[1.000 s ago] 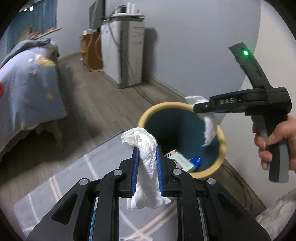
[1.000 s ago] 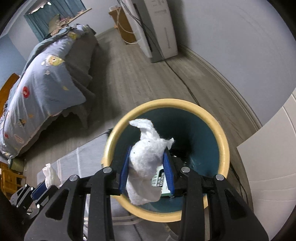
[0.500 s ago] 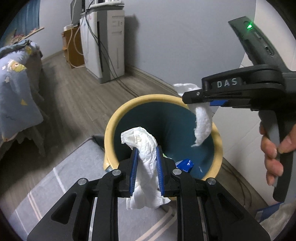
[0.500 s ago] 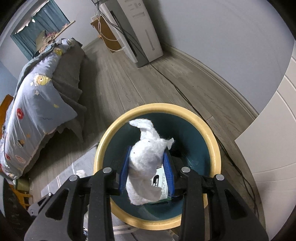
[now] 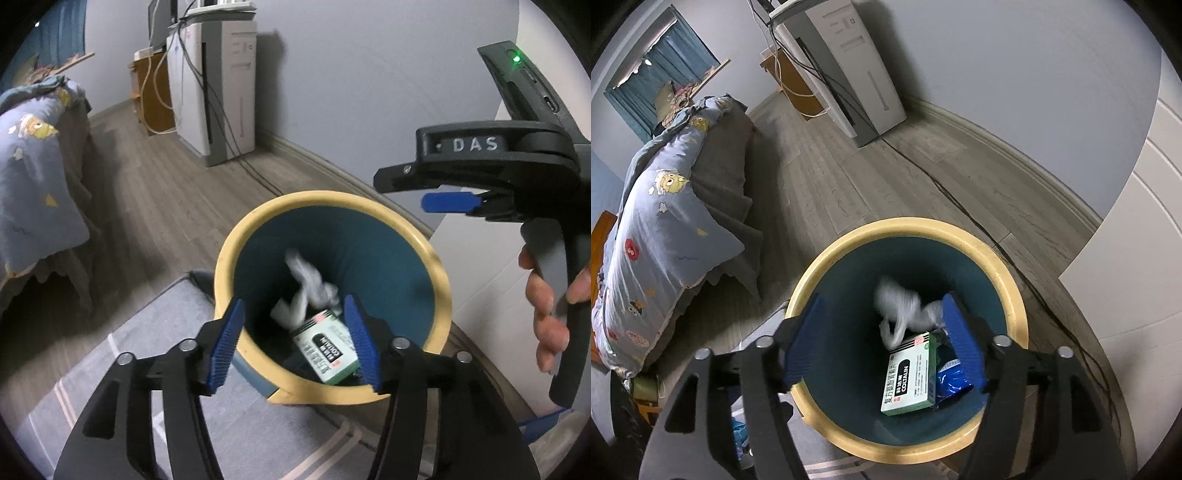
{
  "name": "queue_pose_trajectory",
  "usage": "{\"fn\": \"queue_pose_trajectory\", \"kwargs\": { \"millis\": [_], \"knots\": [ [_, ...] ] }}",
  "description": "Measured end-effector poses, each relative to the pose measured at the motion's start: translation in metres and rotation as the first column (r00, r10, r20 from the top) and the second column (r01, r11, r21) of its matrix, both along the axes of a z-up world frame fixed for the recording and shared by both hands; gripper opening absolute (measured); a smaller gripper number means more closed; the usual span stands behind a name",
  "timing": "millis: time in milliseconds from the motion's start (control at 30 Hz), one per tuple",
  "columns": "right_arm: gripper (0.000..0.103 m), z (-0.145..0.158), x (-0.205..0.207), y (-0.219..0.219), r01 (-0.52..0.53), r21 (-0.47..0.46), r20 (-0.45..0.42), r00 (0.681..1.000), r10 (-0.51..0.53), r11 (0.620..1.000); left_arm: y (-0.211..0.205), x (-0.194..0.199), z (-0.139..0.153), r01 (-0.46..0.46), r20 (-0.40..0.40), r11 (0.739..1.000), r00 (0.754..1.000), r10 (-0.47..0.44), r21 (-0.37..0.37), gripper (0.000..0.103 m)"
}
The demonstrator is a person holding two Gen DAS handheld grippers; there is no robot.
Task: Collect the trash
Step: 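Open both tools over the bin to drop the bag and tissue, then move both tools back over the remaining trash on the mat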
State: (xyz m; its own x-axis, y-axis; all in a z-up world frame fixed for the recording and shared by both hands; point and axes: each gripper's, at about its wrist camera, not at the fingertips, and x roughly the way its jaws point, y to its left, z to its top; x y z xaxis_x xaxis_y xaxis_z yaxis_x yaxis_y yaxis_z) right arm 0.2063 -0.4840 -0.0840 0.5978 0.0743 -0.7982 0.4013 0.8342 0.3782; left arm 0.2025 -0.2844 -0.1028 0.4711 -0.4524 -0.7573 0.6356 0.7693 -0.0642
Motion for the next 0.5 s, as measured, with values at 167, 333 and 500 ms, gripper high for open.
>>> {"fn": "queue_pose_trajectory", "kwargs": {
  "millis": [167, 333, 500],
  "knots": [
    [0.092, 0.005, 0.000, 0.001, 0.010, -0.014, 0.014, 1.000, -0.010, 1.000, 0.007, -0.003, 0.003, -0.025, 0.019, 1.000, 1.000, 0.025, 0.007, 0.081],
    [0.097, 0.012, -0.004, 0.004, 0.020, -0.006, 0.031, 0.999, -0.020, 1.000, 0.015, 0.000, 0.006, -0.066, 0.027, 0.998, 0.997, 0.065, 0.022, 0.091],
    [0.097, 0.021, -0.005, 0.010, 0.021, -0.015, 0.030, 0.999, -0.020, 1.000, 0.027, -0.007, 0.020, -0.092, 0.055, 0.995, 0.994, 0.090, 0.035, 0.092]
  ]
}}
